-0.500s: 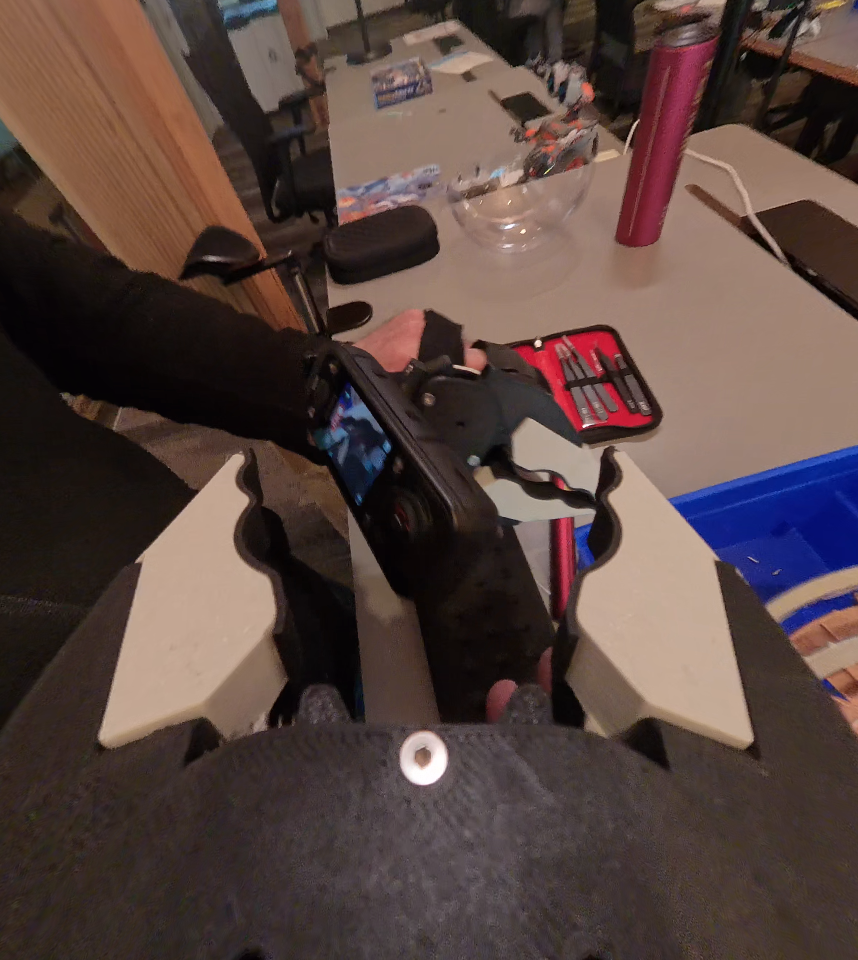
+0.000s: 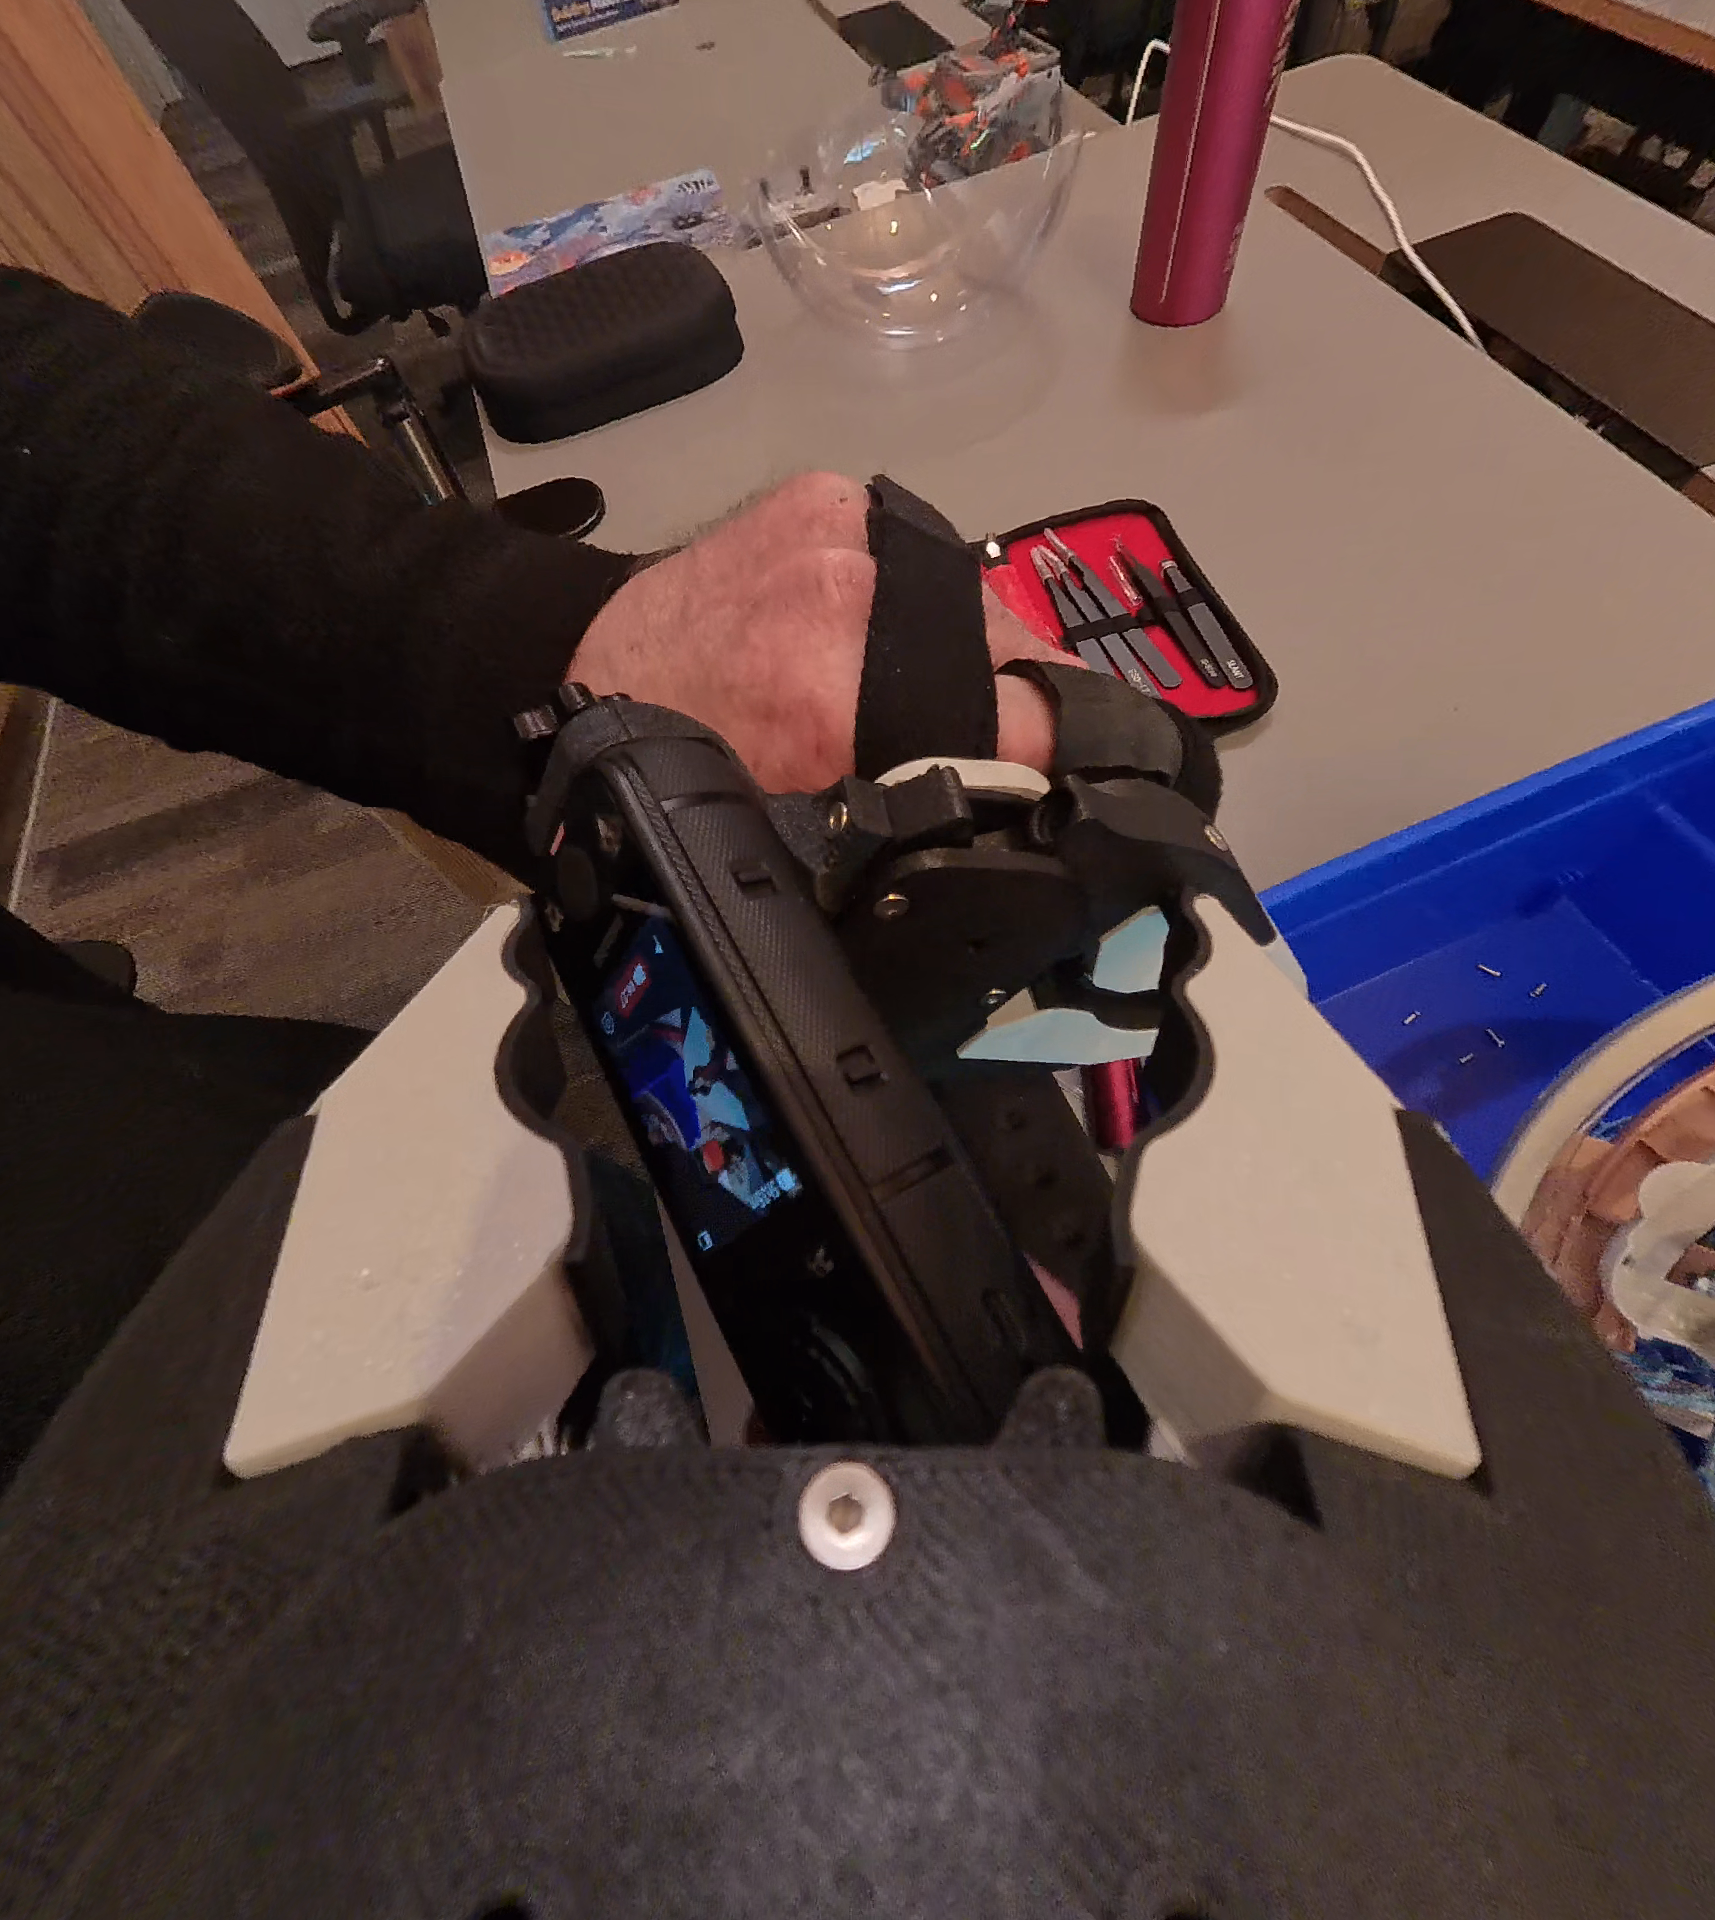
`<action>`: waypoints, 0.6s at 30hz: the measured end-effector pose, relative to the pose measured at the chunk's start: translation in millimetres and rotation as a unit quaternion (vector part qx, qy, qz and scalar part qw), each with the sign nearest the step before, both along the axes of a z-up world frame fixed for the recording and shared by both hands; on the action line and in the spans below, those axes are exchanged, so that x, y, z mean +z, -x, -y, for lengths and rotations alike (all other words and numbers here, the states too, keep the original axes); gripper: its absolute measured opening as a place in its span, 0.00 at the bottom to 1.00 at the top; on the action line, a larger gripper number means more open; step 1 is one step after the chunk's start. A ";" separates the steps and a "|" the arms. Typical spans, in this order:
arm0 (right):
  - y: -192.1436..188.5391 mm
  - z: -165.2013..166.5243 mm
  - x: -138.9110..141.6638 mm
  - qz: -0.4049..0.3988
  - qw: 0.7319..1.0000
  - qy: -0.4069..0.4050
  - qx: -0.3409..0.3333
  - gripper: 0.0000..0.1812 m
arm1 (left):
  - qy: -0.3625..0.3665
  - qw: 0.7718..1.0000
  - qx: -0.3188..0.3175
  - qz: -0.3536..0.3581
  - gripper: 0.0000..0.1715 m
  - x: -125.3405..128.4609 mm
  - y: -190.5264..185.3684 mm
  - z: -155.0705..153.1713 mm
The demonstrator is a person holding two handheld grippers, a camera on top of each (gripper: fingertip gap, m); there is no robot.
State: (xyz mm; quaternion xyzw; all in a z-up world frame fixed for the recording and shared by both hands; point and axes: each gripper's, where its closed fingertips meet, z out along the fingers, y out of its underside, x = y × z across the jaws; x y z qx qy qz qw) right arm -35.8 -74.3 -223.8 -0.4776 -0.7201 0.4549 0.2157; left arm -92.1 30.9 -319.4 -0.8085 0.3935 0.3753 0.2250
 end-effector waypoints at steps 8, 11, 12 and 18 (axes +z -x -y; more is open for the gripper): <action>1.5 7.3 10.8 0.000 0.999 0.044 0.018 0.64 | 0.048 0.999 0.015 -0.008 0.00 3.2 6.6 16.9; 5.5 13.7 7.8 -0.002 0.999 0.037 0.029 0.66 | 0.036 0.998 0.017 -0.052 0.00 12.5 18.8 20.2; 6.4 14.8 9.3 -0.001 0.999 0.036 0.035 0.65 | 0.038 0.998 0.023 -0.047 0.00 13.5 19.9 22.2; 25.7 19.7 35.7 -0.048 0.997 0.005 0.052 0.62 | 0.033 0.998 0.044 0.004 0.43 24.4 31.6 27.7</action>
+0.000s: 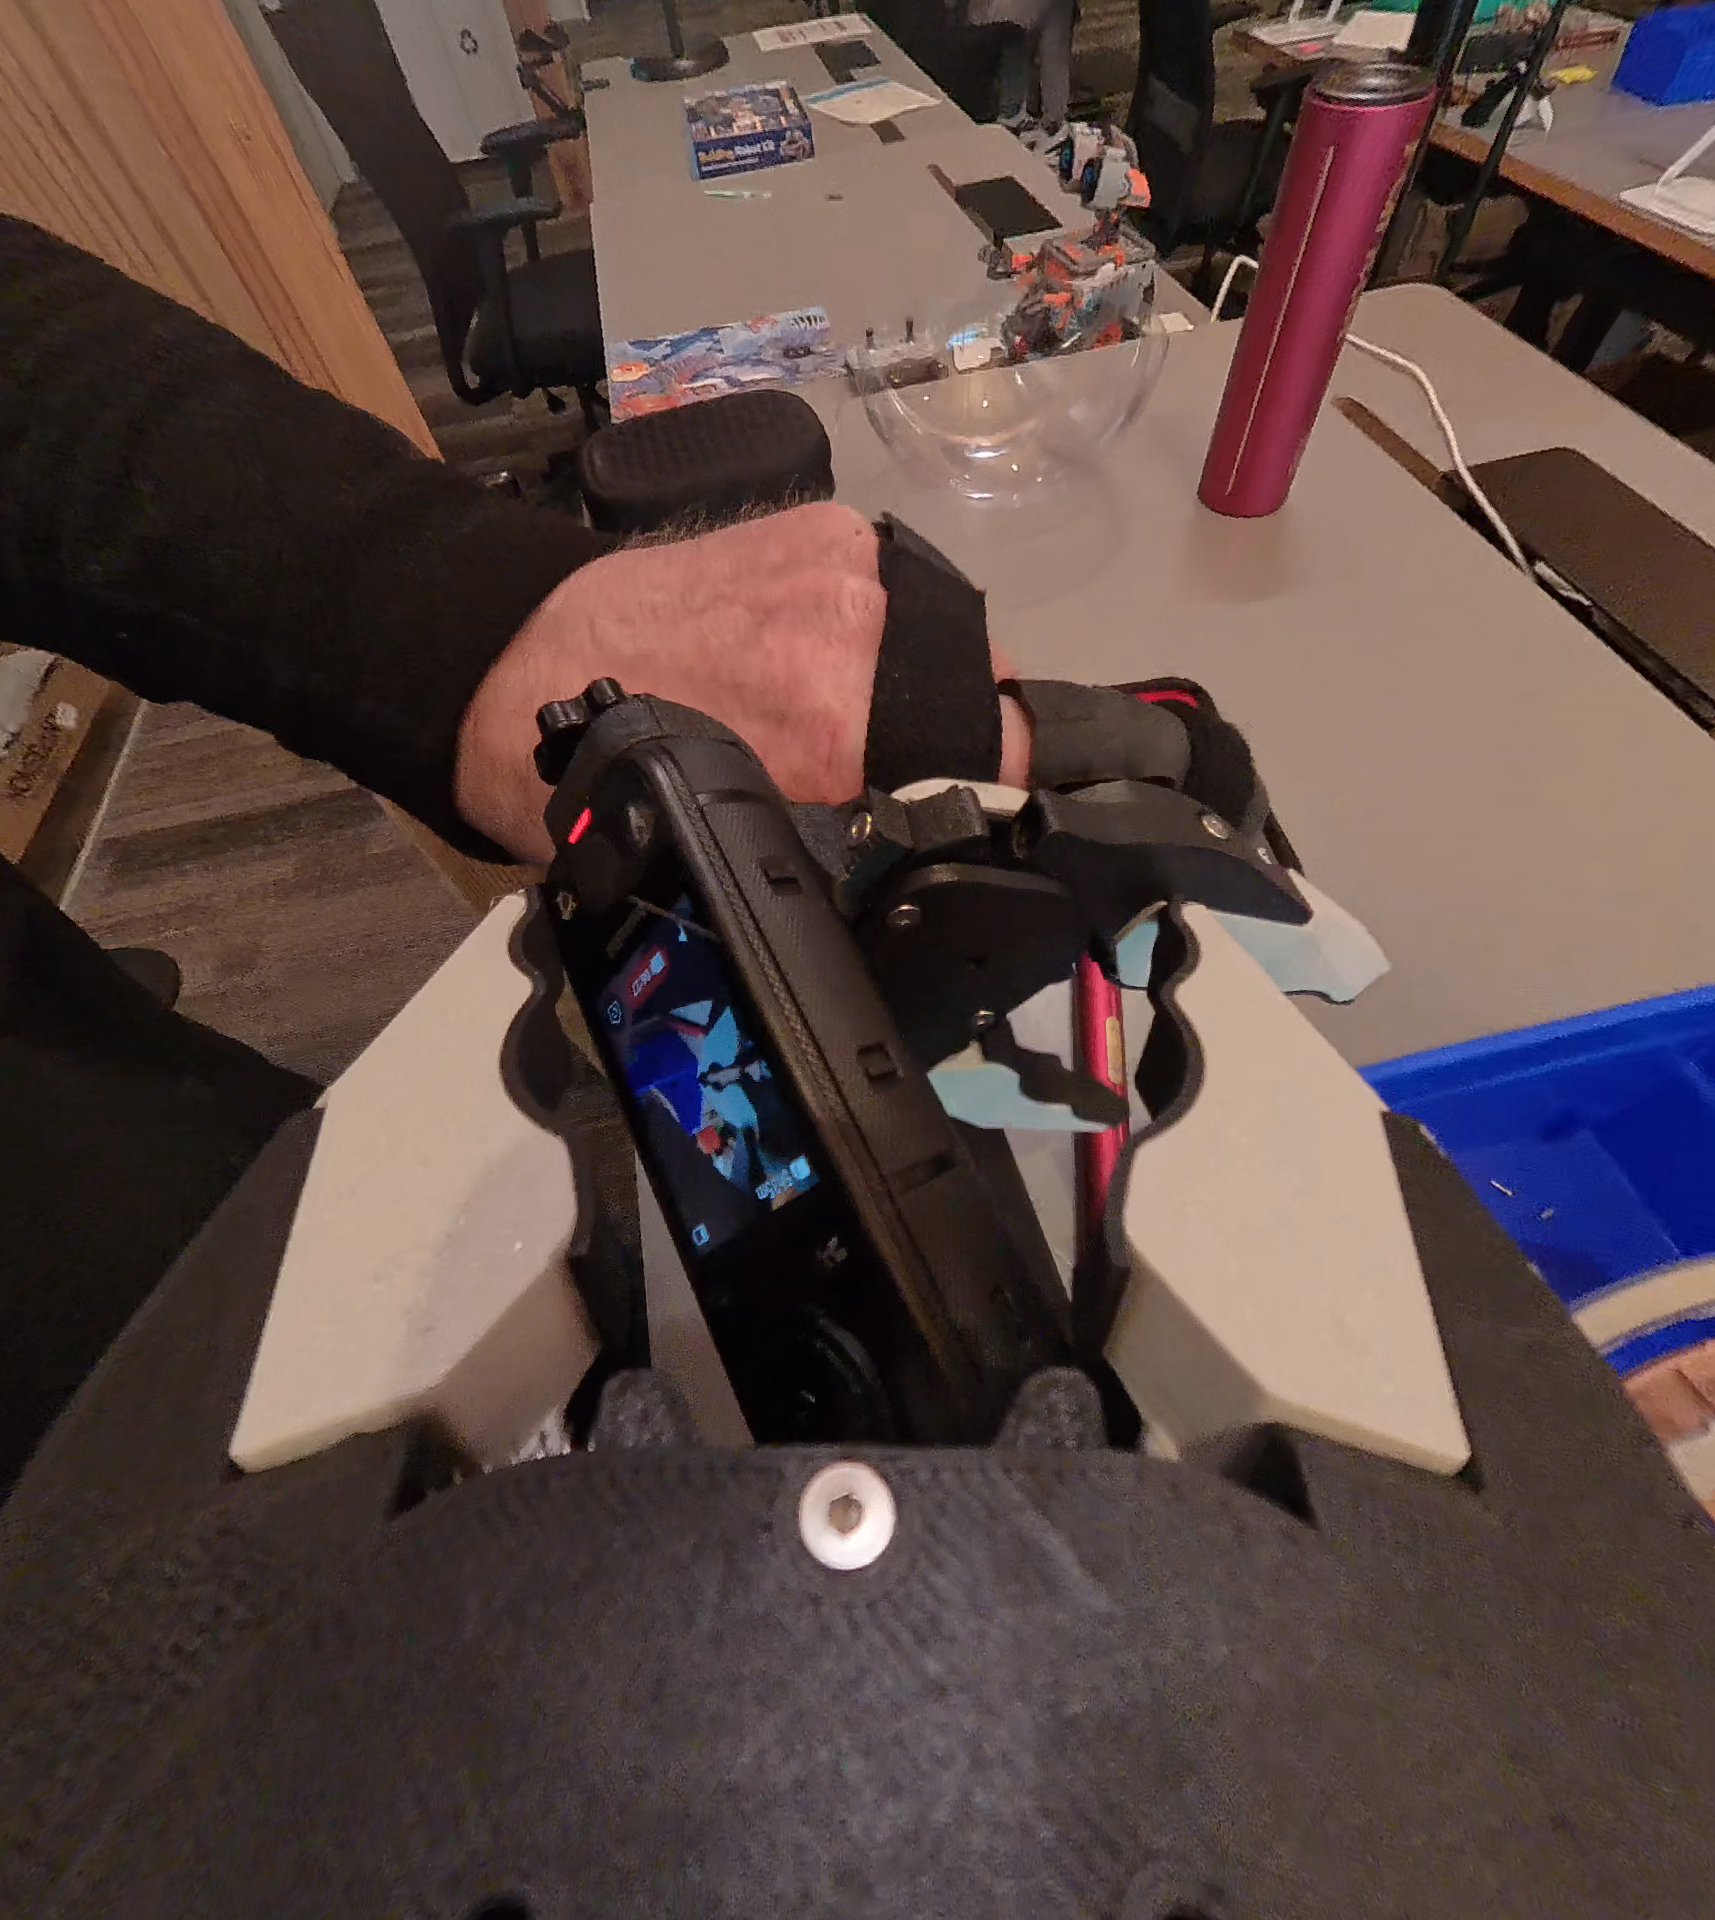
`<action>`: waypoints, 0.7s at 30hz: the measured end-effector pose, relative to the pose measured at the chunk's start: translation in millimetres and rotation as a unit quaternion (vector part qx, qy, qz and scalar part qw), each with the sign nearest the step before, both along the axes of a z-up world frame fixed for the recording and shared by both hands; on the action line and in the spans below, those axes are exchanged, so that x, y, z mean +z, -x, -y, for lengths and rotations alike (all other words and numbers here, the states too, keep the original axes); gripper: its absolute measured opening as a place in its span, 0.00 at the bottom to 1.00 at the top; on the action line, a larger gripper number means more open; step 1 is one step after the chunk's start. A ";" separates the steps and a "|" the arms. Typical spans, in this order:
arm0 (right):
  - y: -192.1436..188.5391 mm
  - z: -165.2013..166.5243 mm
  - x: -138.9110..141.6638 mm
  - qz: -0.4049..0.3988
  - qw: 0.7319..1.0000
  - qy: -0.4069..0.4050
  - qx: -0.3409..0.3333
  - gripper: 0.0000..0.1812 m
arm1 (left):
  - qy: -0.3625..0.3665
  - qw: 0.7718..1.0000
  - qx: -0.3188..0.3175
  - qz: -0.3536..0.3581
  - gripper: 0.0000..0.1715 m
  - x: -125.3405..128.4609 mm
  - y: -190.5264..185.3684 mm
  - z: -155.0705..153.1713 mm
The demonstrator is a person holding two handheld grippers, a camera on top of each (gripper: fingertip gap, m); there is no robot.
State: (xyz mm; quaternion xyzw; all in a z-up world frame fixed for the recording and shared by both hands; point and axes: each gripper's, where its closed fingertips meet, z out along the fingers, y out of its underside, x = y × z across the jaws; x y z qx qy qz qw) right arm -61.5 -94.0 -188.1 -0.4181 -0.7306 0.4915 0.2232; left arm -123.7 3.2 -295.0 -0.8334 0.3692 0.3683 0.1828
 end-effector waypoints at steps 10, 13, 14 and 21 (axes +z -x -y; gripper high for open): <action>10.8 25.8 -8.8 0.066 0.992 0.080 0.073 0.65 | 0.073 0.995 0.069 0.002 0.19 -14.5 19.6 48.5; 13.2 31.6 -10.6 0.060 0.991 0.083 0.083 0.66 | 0.077 0.994 0.072 -0.030 0.09 -8.9 29.5 54.2; 14.7 32.7 -10.2 0.055 0.991 0.084 0.085 0.66 | 0.076 0.994 0.074 -0.037 0.08 -6.6 32.9 55.0; 21.4 40.4 -12.5 0.014 0.996 0.030 0.078 0.66 | 0.016 0.995 0.075 -0.065 0.23 4.7 43.5 52.9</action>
